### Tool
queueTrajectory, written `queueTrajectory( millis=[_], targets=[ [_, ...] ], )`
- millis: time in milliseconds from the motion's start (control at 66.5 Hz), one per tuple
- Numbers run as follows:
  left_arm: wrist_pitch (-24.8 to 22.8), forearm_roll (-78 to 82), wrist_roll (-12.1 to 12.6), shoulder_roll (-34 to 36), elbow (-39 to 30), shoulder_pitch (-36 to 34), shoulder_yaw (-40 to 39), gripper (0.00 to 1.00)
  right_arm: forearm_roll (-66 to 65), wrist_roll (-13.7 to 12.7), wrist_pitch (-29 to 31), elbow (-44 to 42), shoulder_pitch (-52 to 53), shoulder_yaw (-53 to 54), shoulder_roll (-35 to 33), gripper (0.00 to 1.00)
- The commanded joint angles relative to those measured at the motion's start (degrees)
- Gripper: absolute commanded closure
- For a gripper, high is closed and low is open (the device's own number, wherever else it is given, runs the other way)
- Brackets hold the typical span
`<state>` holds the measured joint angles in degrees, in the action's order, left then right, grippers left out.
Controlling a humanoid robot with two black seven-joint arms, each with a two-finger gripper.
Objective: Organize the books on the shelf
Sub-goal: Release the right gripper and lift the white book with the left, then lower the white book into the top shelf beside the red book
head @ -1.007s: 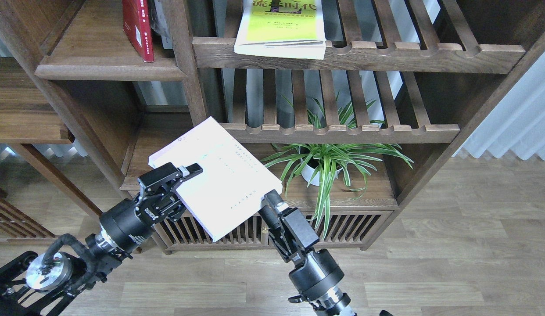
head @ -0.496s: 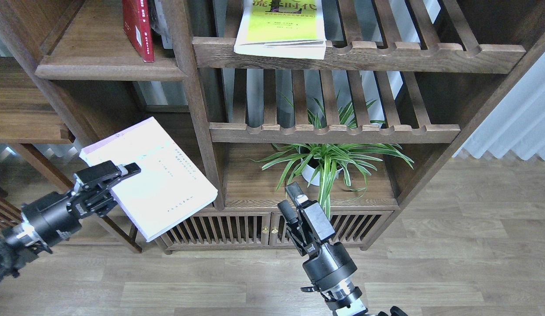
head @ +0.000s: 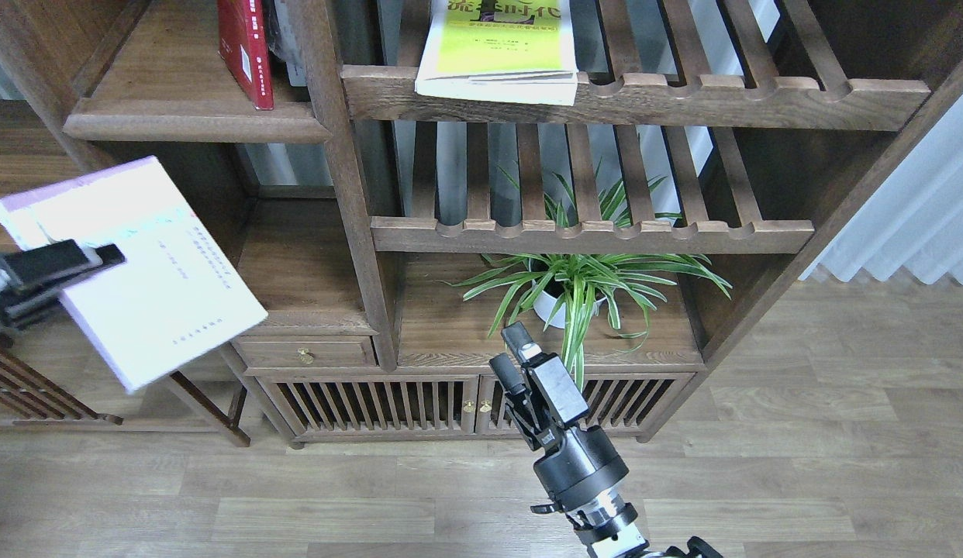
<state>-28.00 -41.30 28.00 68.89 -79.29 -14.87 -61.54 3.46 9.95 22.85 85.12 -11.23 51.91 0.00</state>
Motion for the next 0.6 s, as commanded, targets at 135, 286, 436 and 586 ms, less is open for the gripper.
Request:
queueTrajectory(
  millis=[135,286,436,586],
  targets=[
    [0.0,0.1,0.0,4.8,0.1,-9.7,-1.2,0.92,0.0,-0.1,0.0,-0.2,0.1,-0.1,0.0,0.0],
    [0.0,2.9,0.0,5.6,0.7,-16.1,-0.3,0.92,0.0,-0.1,0.0,-0.2,0.1,-0.1,0.0,0.0],
    [0.0,9.7,0.0,4.9,3.1,-21.7,0.1,0.92,0.0,-0.1,0.0,-0.2,0.1,-0.2,0.0,0.0],
    [0.0,19.0,0.0,4.8,7.3,-29.8,3.0,0.92,0.0,-0.1,0.0,-0.2,0.1,-0.1,0.0,0.0]
  ],
)
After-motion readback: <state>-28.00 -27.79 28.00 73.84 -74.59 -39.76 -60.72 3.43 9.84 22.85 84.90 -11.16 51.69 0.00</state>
